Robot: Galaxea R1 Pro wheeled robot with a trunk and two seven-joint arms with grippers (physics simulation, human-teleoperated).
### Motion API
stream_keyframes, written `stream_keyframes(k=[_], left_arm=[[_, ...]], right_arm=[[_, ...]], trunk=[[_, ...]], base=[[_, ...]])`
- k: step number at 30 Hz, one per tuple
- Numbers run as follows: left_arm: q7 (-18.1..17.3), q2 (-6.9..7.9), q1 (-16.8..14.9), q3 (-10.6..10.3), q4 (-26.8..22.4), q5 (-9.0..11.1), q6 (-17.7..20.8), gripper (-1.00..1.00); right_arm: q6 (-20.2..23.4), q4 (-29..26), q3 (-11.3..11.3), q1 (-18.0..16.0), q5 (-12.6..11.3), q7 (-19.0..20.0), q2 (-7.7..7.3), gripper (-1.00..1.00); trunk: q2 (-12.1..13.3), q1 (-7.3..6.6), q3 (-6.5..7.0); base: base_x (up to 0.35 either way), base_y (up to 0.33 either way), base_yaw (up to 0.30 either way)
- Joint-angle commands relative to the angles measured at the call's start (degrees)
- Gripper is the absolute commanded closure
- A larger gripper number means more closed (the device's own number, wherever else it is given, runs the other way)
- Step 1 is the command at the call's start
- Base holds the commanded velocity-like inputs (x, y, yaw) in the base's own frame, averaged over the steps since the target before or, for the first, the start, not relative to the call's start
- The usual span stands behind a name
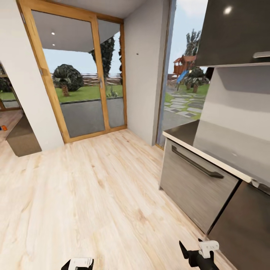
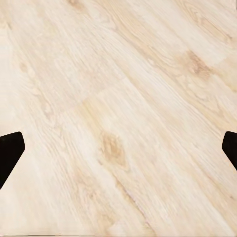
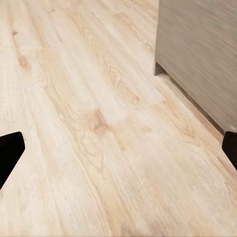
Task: Put the three can of soda from the living room inside the tash can in the kitchen.
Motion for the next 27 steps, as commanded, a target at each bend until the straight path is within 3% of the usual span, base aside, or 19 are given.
stream_keyframes(k=[1,27], left_arm=[[0.0,0.00,0.0,0.0,0.0,0.0,0.0,-1.00],[0.0,0.00,0.0,0.0,0.0,0.0,-0.1,-1.00]], right_arm=[[0.0,0.0,0.0,0.0,0.0,0.0,0.00,-1.00],[0.0,1.0,1.1,0.0,0.1,0.0,0.00,-1.00]], trunk=[[0.0,0.00,0.00],[0.0,0.00,0.00]], base=[[0.000,0.000,0.247],[0.000,0.000,0.250]])
